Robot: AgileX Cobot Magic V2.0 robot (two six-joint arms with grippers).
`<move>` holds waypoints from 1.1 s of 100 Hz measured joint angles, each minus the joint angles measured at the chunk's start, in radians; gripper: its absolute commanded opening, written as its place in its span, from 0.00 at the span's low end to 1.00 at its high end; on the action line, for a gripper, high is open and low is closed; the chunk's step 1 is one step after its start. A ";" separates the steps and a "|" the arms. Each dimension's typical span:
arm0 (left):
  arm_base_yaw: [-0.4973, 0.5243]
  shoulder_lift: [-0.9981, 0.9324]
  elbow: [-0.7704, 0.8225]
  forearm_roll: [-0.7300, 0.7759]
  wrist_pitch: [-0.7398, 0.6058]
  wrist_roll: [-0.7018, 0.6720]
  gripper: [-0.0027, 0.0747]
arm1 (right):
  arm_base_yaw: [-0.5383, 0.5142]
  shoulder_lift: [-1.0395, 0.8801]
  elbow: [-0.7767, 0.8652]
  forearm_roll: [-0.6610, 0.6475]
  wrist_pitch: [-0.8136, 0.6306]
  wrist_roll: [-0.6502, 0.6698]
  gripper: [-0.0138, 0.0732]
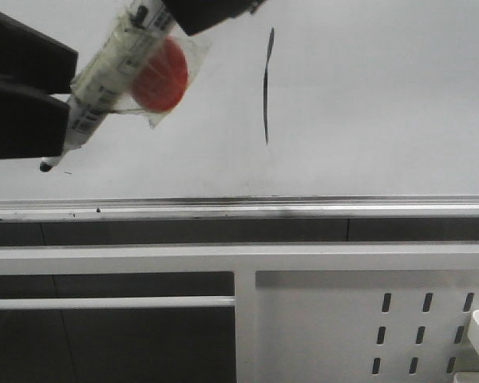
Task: Write number 1 on whiteboard
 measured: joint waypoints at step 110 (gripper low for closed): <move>-0.115 0.109 -0.050 0.010 0.071 -0.049 0.01 | -0.027 -0.005 -0.002 0.004 -0.004 0.015 0.72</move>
